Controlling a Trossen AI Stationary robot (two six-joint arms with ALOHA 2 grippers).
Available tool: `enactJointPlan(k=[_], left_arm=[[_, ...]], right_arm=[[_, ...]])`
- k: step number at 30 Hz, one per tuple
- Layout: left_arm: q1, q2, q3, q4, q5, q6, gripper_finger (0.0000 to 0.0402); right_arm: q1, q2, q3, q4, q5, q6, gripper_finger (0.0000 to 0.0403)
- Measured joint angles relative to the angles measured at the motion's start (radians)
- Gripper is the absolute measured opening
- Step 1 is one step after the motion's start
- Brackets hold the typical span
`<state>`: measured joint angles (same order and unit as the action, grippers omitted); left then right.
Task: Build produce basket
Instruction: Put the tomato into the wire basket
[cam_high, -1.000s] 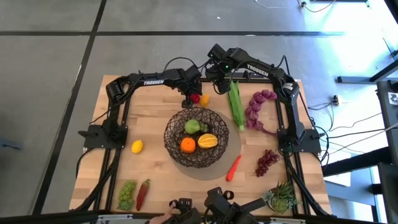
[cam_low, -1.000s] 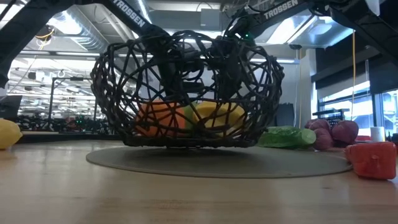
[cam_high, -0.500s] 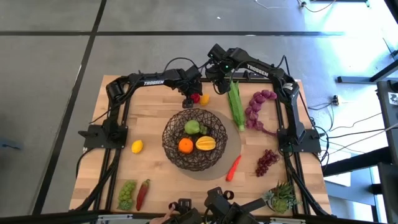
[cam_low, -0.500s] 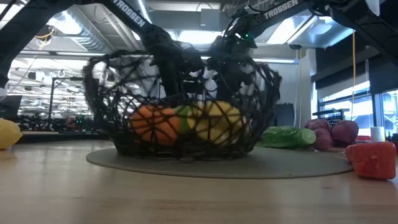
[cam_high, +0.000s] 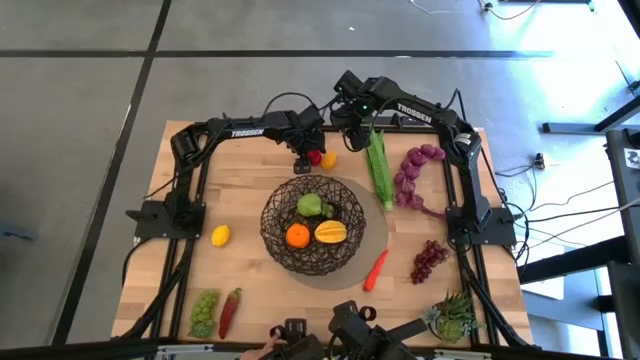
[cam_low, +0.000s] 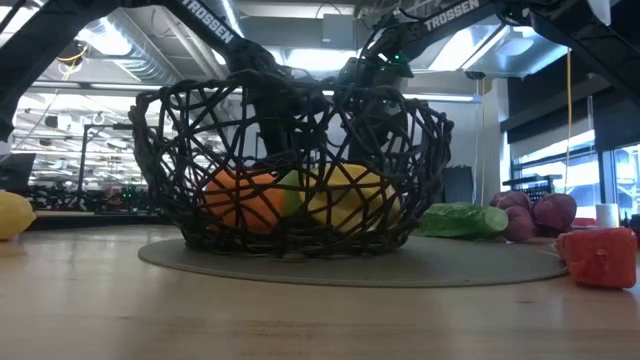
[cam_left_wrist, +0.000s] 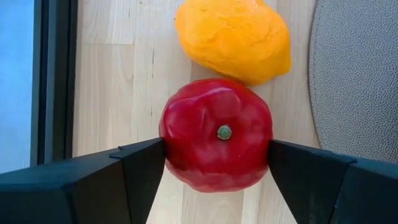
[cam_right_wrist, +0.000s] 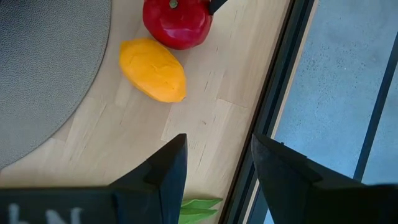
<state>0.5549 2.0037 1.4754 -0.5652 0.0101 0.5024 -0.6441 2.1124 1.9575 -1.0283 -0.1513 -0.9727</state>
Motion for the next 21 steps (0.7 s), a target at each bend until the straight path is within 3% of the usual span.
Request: enactJointPlan(k=[21], left_arm=[[0.005,-0.017,-0.002,-0.041,-0.019,-0.082,0.0254]], right_arm=[[0.0,0.0,0.0,0.0,0.0,0.0,0.0177]])
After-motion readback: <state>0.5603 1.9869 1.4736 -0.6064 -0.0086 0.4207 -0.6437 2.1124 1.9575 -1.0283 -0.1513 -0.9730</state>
